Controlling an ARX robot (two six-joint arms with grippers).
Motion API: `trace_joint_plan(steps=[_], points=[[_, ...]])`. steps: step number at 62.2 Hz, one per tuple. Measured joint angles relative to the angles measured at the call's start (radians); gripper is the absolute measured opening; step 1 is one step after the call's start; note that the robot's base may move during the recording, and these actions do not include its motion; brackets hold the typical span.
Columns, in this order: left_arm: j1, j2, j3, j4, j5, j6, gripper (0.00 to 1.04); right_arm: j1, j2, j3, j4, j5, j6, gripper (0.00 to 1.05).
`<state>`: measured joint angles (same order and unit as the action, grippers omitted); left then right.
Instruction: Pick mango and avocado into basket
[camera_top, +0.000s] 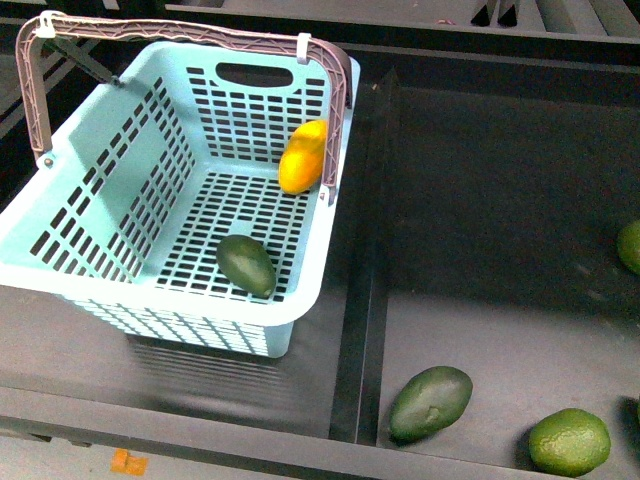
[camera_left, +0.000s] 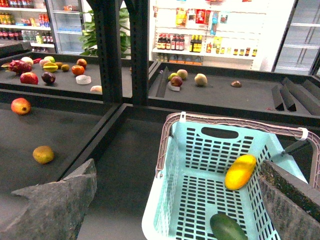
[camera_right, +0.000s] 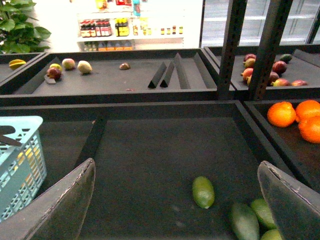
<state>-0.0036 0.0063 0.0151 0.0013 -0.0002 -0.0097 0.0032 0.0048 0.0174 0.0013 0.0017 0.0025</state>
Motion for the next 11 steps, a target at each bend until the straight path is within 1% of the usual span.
trace_joint_plan(steps=[11], points=[[0.0,0.0,0.0,0.0,0.0,0.0,0.97,0.0,0.0,0.0,0.0,0.0,0.0,0.96]])
